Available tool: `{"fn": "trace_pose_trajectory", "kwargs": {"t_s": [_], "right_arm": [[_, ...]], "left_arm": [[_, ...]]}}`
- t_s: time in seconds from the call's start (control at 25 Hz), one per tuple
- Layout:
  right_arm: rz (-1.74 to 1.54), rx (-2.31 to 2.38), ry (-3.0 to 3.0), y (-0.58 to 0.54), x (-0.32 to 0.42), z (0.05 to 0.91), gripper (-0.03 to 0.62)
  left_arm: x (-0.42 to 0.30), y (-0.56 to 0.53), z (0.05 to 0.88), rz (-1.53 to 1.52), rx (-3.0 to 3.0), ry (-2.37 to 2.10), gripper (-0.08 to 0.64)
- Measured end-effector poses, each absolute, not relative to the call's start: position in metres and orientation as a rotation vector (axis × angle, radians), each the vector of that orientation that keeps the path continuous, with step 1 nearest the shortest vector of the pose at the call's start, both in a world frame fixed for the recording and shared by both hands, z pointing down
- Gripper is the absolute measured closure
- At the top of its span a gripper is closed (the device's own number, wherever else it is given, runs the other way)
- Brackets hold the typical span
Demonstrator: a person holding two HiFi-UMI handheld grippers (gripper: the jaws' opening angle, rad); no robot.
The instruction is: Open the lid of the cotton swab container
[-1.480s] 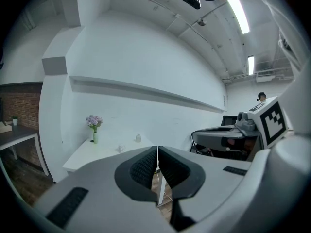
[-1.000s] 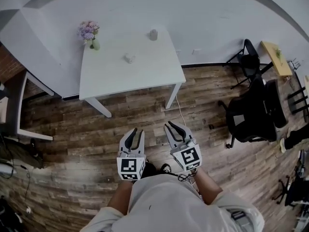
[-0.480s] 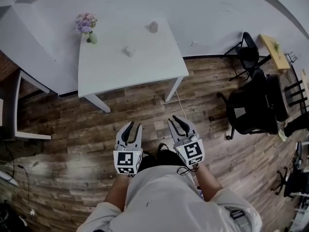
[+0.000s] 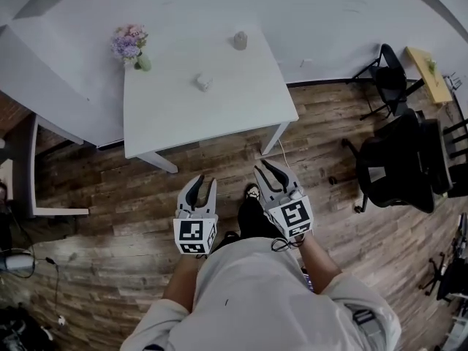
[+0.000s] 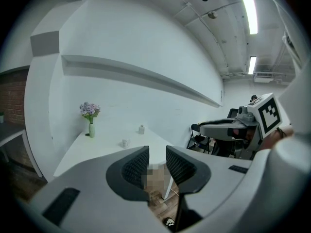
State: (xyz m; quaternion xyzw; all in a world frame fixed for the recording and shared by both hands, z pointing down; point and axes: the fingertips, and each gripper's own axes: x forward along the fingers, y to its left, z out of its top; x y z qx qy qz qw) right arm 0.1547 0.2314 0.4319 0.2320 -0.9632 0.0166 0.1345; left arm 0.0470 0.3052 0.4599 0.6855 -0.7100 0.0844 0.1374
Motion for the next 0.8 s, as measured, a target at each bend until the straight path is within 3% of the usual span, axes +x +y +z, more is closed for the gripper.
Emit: {"fn": "trace_pose_trajectory", "kwargs": {"t_s": [0.8], "right_arm": [[0.081,0.514,-2.817,0.011,0.104,0.439,0.508]], "left_arm": [[0.001,0.074,0.456,0.295,1.887,-2.081,0.440]]}}
